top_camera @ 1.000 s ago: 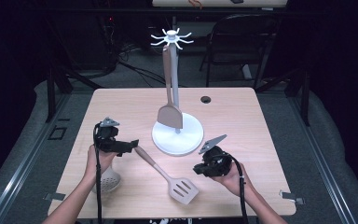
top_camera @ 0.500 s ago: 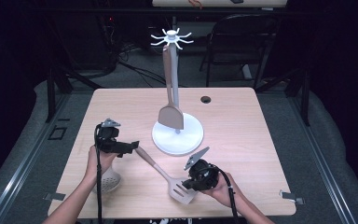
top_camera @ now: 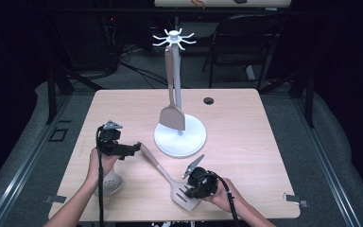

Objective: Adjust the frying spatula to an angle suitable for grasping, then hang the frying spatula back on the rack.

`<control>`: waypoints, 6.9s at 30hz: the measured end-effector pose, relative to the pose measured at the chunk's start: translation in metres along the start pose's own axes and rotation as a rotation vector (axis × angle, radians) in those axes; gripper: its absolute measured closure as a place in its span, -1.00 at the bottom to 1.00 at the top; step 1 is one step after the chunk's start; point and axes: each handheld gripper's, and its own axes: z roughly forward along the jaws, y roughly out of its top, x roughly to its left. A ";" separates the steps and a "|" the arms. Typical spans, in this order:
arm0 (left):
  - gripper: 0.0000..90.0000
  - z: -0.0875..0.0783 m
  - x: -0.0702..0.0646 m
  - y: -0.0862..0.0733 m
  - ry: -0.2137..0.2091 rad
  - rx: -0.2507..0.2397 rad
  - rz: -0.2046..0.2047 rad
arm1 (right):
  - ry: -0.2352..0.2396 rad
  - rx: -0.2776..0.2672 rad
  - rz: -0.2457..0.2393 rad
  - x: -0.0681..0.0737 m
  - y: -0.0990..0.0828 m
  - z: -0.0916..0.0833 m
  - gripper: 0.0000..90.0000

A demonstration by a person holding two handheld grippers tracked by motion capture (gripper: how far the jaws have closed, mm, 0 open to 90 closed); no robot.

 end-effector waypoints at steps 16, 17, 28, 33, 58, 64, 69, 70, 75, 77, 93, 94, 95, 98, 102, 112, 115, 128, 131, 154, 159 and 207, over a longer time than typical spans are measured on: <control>-0.87 0.019 -0.006 -0.007 -0.060 0.052 -0.048 | 0.018 0.035 0.003 0.001 0.001 0.014 1.00; -0.83 0.021 -0.007 -0.007 -0.063 0.055 -0.047 | 0.020 0.035 0.003 0.001 0.001 0.014 1.00; -0.61 0.041 -0.006 -0.009 -0.089 0.088 -0.124 | 0.022 0.034 -0.001 0.001 0.001 0.014 1.00; -0.50 0.046 -0.007 -0.010 -0.115 0.092 -0.131 | 0.024 0.038 0.001 0.001 0.001 0.014 1.00; -0.06 0.026 -0.014 -0.012 -0.129 0.027 -0.131 | -0.072 -0.156 0.039 -0.010 0.032 0.011 0.49; -0.06 0.021 -0.016 -0.012 -0.122 0.018 -0.126 | -0.106 -0.171 0.044 -0.012 0.053 0.033 0.47; -0.05 0.017 -0.017 -0.013 -0.123 0.005 -0.122 | -0.101 -0.172 0.039 -0.013 0.063 0.048 0.55; -0.04 0.015 -0.018 -0.013 -0.120 0.002 -0.120 | -0.103 -0.175 0.032 -0.014 0.064 0.048 0.63; -0.04 0.008 -0.019 -0.013 -0.119 -0.048 -0.122 | -0.089 -0.220 0.080 -0.017 0.062 0.045 0.71; -0.08 0.006 -0.020 -0.014 -0.128 -0.072 -0.137 | -0.086 -0.246 0.101 -0.019 0.061 0.043 0.73; 0.34 0.003 -0.057 -0.023 -0.242 -0.173 -0.134 | -0.077 -0.352 0.152 -0.019 0.066 0.023 0.74; 0.35 0.004 -0.058 -0.023 -0.254 -0.175 -0.141 | -0.079 -0.356 0.152 -0.019 0.066 0.022 0.74; 0.37 0.005 -0.059 -0.024 -0.259 -0.180 -0.147 | -0.081 -0.360 0.149 -0.019 0.066 0.021 0.74; 0.44 0.008 -0.062 -0.025 -0.281 -0.181 -0.155 | -0.085 -0.367 0.149 -0.018 0.067 0.019 0.74; 0.48 0.009 -0.062 -0.024 -0.294 -0.184 -0.164 | -0.086 -0.376 0.148 -0.019 0.067 0.018 0.74; 0.59 0.007 -0.060 -0.023 -0.355 -0.220 -0.203 | -0.108 -0.400 0.129 -0.017 0.068 0.013 0.73; 0.64 0.004 -0.059 -0.022 -0.392 -0.241 -0.223 | -0.113 -0.412 0.119 -0.016 0.069 0.010 0.73; 0.71 -0.014 -0.066 -0.011 -0.458 -0.306 -0.161 | -0.136 -0.461 0.072 -0.007 0.070 -0.010 0.60; 0.71 -0.016 -0.068 -0.008 -0.464 -0.311 -0.147 | -0.143 -0.462 0.063 -0.007 0.069 -0.015 0.52; 0.71 -0.029 -0.068 0.004 -0.445 -0.317 -0.032 | -0.188 -0.367 0.083 -0.023 0.034 -0.050 -0.66; 0.71 -0.030 -0.067 0.006 -0.439 -0.314 -0.020 | -0.205 -0.351 0.109 -0.032 0.017 -0.058 -0.75; 0.71 -0.035 -0.090 0.076 -0.428 -0.322 0.156 | -0.405 -0.284 0.332 -0.098 -0.069 -0.100 -0.97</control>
